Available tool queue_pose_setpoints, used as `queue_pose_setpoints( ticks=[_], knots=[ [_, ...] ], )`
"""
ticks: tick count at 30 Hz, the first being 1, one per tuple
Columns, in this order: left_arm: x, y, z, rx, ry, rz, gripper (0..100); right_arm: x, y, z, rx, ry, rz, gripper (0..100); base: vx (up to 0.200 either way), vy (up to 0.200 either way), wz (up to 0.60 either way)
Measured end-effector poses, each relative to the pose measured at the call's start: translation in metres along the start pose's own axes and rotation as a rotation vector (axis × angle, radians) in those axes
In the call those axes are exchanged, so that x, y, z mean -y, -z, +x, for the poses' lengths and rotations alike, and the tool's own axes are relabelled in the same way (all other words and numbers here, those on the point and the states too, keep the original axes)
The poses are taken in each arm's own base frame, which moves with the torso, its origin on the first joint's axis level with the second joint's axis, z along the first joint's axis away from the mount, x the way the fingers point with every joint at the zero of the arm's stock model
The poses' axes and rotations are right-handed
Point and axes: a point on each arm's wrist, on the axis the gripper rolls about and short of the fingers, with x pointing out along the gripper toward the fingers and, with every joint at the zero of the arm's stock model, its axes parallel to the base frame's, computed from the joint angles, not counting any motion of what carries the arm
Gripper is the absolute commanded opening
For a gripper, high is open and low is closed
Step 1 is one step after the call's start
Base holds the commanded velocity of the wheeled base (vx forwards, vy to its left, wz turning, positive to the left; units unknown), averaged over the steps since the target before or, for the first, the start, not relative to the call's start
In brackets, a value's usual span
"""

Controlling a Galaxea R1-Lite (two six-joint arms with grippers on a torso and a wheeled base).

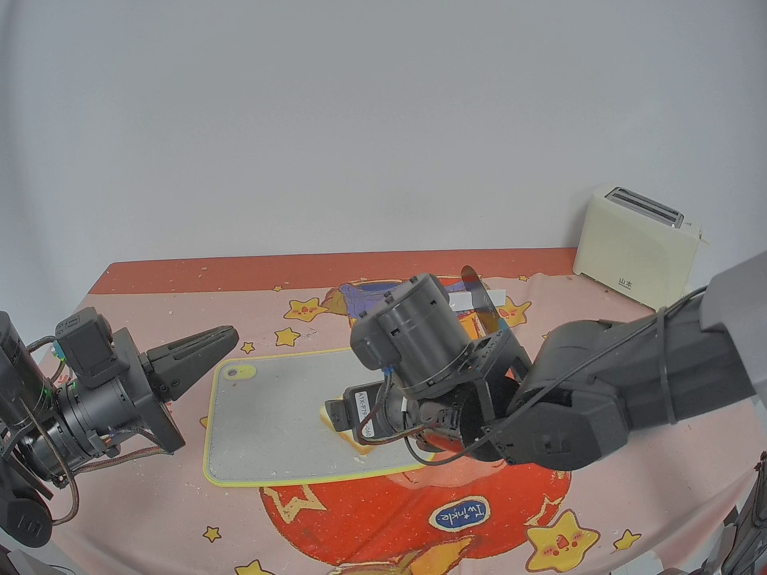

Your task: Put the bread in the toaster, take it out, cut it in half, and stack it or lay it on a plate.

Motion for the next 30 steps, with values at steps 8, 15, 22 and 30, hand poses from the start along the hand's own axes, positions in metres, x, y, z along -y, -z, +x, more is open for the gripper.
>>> queue_pose_setpoints(
  ticks=[8,15,22,30],
  knots=[
    [0.0,0.0,0.0,-0.001,0.002,0.0,0,0.004,0.005,0.013,-0.024,0.028,-0.008,100,0.0,0.0,0.0],
    [0.0,0.0,0.0,-0.002,0.002,0.0,0,0.002,0.01,0.016,-0.037,0.031,-0.018,0,0.0,0.0,0.0],
    [0.0,0.0,0.0,-0.001,0.002,0.0,0,0.0,0.019,0.02,-0.056,0.034,-0.032,0,0.0,0.0,0.0],
    [0.0,0.0,0.0,-0.001,0.002,0.0,0,-0.003,0.021,0.019,-0.059,0.028,-0.039,0,0.0,0.0,0.0]
  ],
)
